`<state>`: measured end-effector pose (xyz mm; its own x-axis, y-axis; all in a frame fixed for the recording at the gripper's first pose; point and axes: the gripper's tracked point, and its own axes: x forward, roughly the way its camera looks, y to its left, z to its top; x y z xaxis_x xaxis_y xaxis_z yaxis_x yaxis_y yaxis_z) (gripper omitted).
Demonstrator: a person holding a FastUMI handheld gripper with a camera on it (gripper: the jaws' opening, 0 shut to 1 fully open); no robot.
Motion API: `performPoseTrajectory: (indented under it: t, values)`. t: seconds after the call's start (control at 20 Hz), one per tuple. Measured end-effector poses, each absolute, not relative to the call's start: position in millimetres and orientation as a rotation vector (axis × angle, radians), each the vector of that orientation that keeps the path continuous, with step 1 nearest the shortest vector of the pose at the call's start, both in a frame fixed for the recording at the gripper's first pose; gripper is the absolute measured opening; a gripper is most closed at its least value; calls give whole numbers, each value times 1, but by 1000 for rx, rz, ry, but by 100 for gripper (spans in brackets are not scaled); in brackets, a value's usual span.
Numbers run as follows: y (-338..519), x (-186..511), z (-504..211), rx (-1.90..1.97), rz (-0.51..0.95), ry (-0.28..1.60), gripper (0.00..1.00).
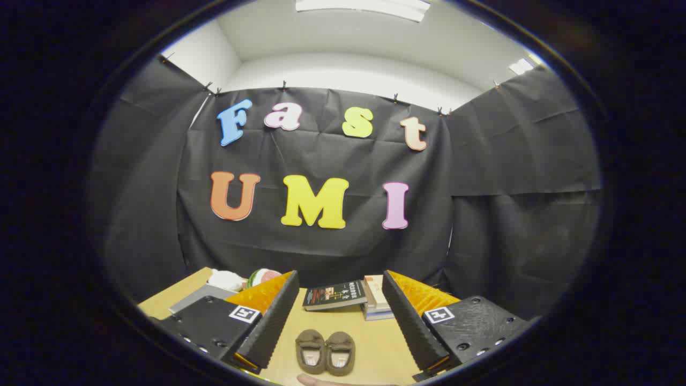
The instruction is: Open the storage box then place both shoes into the box .Put the left shoe in first, then the right shoe, with the right side of both shoes facing outward in a uniform manner.
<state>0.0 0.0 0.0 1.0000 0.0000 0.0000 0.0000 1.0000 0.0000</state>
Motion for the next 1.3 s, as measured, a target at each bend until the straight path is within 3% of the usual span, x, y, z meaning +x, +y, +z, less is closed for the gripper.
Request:
performPoseTrajectory:
  t: [0.7,0.85,1.3]
  values:
    - [-33,59,-31,-57,80,21,95]
    - [-7,68,-50,-61,180,4,95]
    - [81,77,-162,62,419,358,95]
